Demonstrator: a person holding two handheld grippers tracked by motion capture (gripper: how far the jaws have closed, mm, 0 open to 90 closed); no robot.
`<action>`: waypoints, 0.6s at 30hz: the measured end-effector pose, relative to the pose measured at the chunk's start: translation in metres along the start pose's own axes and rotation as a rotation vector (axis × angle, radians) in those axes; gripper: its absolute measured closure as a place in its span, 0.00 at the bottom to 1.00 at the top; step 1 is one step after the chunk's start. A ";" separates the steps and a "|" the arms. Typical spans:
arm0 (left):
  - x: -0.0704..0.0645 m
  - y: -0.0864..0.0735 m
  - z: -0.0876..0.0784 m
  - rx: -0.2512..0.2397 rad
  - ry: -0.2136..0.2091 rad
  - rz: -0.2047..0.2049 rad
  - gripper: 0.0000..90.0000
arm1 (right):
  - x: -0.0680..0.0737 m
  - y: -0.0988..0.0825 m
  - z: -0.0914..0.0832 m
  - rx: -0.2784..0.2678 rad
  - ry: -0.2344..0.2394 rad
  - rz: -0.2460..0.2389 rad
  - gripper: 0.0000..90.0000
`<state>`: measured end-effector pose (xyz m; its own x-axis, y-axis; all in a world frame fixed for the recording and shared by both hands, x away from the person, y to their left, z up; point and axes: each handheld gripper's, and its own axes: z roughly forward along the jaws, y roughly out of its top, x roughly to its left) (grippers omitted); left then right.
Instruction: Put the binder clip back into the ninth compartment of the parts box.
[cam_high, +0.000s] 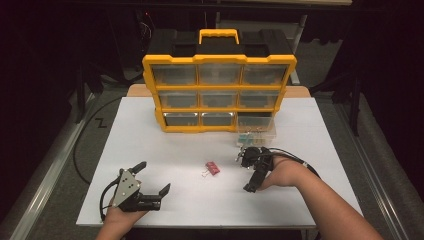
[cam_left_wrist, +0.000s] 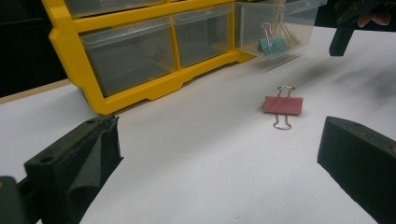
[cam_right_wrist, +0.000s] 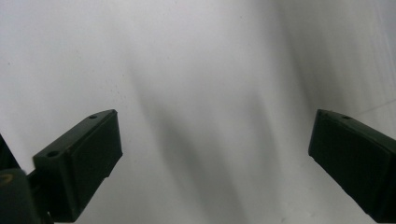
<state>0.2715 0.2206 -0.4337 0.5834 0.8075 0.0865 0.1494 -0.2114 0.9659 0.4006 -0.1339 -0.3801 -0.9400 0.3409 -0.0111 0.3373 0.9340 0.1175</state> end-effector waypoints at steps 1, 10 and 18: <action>0.000 0.000 0.000 0.001 0.000 0.000 0.00 | 0.001 0.002 0.001 -0.005 -0.004 -0.009 0.02; 0.000 0.000 0.000 0.001 0.000 0.001 0.00 | 0.008 0.011 0.011 -0.015 -0.004 -0.014 0.01; 0.000 0.000 0.000 0.001 0.000 0.001 0.00 | 0.014 0.021 0.017 -0.035 -0.001 -0.030 0.01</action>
<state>0.2715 0.2208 -0.4335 0.5837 0.8072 0.0878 0.1492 -0.2129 0.9656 0.3957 -0.1081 -0.3947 -0.9497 0.3128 -0.0165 0.3068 0.9396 0.1515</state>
